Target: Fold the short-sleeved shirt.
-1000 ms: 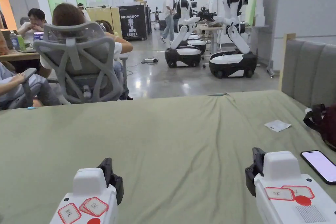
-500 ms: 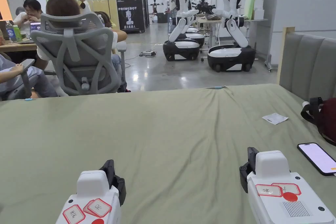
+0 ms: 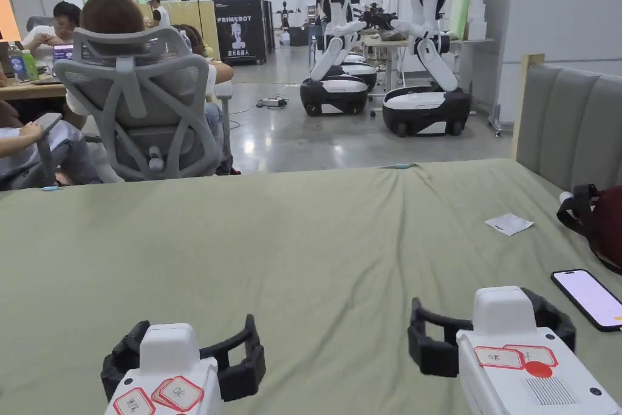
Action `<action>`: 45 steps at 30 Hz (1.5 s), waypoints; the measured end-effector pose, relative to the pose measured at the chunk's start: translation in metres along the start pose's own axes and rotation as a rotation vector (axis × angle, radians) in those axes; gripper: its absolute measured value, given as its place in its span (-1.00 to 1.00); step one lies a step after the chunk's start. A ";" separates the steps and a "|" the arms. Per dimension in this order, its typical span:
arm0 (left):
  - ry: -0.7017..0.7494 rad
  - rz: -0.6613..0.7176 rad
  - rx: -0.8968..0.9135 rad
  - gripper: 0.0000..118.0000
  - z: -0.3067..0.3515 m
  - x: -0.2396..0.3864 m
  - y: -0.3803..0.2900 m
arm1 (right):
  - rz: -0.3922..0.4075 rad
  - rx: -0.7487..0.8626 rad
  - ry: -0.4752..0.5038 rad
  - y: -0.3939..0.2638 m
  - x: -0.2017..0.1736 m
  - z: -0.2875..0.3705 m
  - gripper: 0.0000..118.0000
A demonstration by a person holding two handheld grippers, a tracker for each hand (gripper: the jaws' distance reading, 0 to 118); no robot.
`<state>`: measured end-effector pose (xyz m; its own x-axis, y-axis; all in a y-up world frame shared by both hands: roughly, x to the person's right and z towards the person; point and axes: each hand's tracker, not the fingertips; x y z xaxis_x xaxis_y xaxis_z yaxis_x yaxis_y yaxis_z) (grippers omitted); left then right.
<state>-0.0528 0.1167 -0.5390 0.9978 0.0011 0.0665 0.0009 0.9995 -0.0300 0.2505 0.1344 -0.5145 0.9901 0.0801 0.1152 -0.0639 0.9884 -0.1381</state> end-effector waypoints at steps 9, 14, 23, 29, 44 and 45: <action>0.019 -0.045 0.023 1.00 -0.002 0.004 0.002 | 0.001 0.029 -0.013 -0.004 0.003 0.000 1.00; 0.024 -0.048 0.009 1.00 -0.004 0.003 0.002 | 0.001 0.015 -0.037 -0.002 0.004 0.001 1.00; 0.020 -0.047 0.019 1.00 -0.001 0.004 0.003 | 0.004 0.014 -0.039 -0.004 0.007 0.001 1.00; 0.015 -0.050 0.017 1.00 0.001 0.004 0.001 | 0.007 0.021 -0.038 -0.003 0.007 0.002 1.00; 0.000 -0.060 0.014 1.00 0.001 0.005 -0.001 | -0.009 0.019 -0.038 -0.002 0.009 0.004 1.00; -0.004 -0.056 0.013 1.00 0.002 0.005 -0.001 | -0.009 0.018 -0.041 -0.002 0.009 0.005 1.00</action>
<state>-0.0483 0.1163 -0.5370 0.9959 -0.0551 0.0720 0.0562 0.9983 -0.0134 0.2591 0.1336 -0.5086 0.9847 0.0759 0.1566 -0.0575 0.9912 -0.1189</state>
